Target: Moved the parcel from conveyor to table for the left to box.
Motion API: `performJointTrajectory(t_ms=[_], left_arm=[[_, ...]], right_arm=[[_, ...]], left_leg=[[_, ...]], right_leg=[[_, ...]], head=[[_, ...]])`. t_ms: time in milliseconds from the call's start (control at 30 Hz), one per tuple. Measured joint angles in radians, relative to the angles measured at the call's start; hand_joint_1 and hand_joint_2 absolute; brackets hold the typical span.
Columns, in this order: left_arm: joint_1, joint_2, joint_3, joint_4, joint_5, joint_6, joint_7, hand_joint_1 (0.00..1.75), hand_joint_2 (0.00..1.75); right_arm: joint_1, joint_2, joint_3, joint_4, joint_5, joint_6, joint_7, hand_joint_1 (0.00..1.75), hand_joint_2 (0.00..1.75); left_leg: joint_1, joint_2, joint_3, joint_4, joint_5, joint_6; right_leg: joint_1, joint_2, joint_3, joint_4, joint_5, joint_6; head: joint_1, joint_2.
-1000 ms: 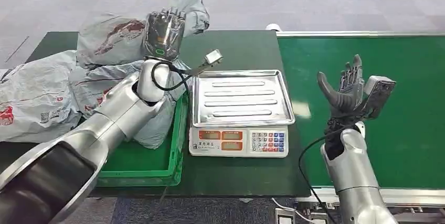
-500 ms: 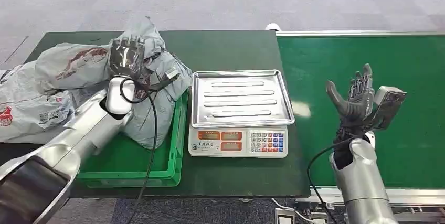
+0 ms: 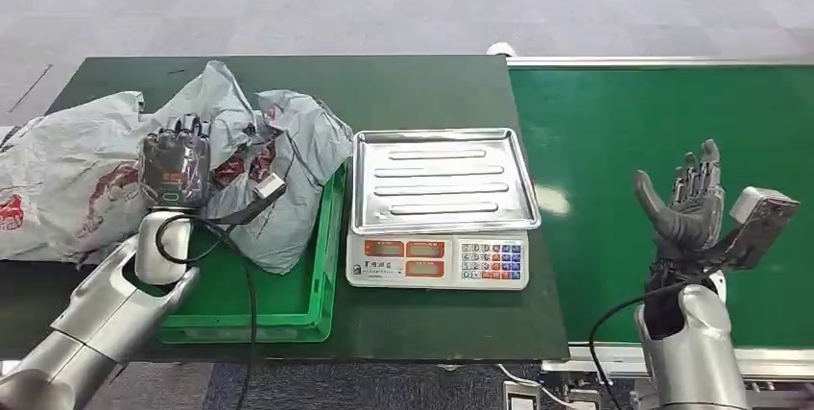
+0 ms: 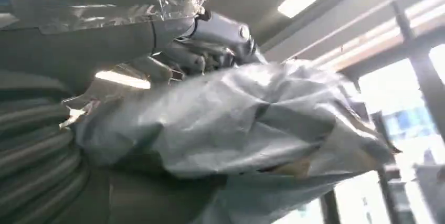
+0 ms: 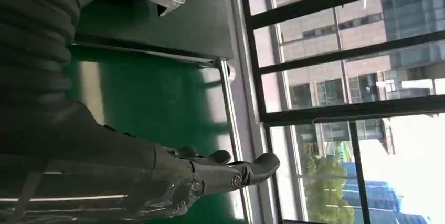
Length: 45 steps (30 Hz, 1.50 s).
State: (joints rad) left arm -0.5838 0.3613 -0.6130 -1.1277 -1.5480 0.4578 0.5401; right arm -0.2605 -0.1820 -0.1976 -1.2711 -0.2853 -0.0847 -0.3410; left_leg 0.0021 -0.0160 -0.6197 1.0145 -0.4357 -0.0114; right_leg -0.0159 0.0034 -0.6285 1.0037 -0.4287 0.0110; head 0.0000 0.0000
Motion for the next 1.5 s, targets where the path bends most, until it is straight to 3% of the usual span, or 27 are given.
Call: performJointTrajectory(t_ms=[300,400,567,700,867,1067,1500], left_arm=[[0.01,-0.006,0.03,-0.059,0.0,0.032,-0.052,0.0,1.75],[0.007,-0.061,0.089,-0.051,0.016,0.09,-0.213,0.0,1.75],[-0.061,-0.199,0.139,0.007,0.286,0.092,-0.491,0.0,1.75],[-0.118,-0.295,0.14,0.055,0.564,0.011,-0.644,0.0,1.75],[-0.187,-0.41,0.14,0.106,0.97,-0.195,-0.868,0.0,1.75],[-0.263,-0.549,0.153,0.236,1.244,-0.343,-0.932,0.0,1.75],[-0.296,-0.692,0.168,0.47,1.392,-0.347,-1.022,0.0,1.75]], right_arm=[[0.009,0.0,0.0,-0.018,0.003,0.002,0.0,0.0,1.75],[0.007,0.0,0.0,-0.018,0.013,0.001,-0.006,0.0,1.75],[-0.02,0.01,0.021,-0.018,0.058,-0.021,-0.015,0.0,1.75],[-0.065,0.025,0.056,-0.004,0.098,-0.026,-0.026,0.0,1.75],[-0.161,0.051,0.116,0.063,0.149,-0.059,-0.05,0.0,1.75],[-0.219,0.062,0.199,0.112,0.198,-0.09,-0.074,0.0,1.75],[-0.263,0.104,0.31,0.167,0.239,-0.121,-0.084,0.0,1.75]], left_leg=[[0.0,0.001,0.001,0.0,0.0,0.0],[0.0,0.0,0.001,0.0,0.0,0.0],[-0.001,-0.001,0.0,0.001,0.0,0.0],[-0.001,-0.001,0.0,0.001,0.0,0.001],[-0.001,-0.002,0.0,0.001,0.002,0.001],[-0.001,-0.003,0.0,0.001,0.002,0.001],[-0.001,-0.003,0.0,0.001,0.002,0.001]], right_leg=[[0.0,0.001,0.0,0.0,0.0,0.0],[0.0,0.0,0.0,0.0,0.0,0.0],[-0.001,-0.001,0.001,0.0,0.001,0.0],[-0.001,0.0,0.001,0.0,0.001,0.001],[-0.001,-0.001,0.001,0.0,0.002,0.001],[-0.001,-0.001,0.002,0.0,0.002,0.001],[-0.001,-0.002,0.002,0.0,0.002,0.001]], head=[[0.0,0.0],[0.0,0.0],[0.0,0.0],[0.0,0.0],[0.0,0.0],[0.0,0.0],[0.0,0.0]])
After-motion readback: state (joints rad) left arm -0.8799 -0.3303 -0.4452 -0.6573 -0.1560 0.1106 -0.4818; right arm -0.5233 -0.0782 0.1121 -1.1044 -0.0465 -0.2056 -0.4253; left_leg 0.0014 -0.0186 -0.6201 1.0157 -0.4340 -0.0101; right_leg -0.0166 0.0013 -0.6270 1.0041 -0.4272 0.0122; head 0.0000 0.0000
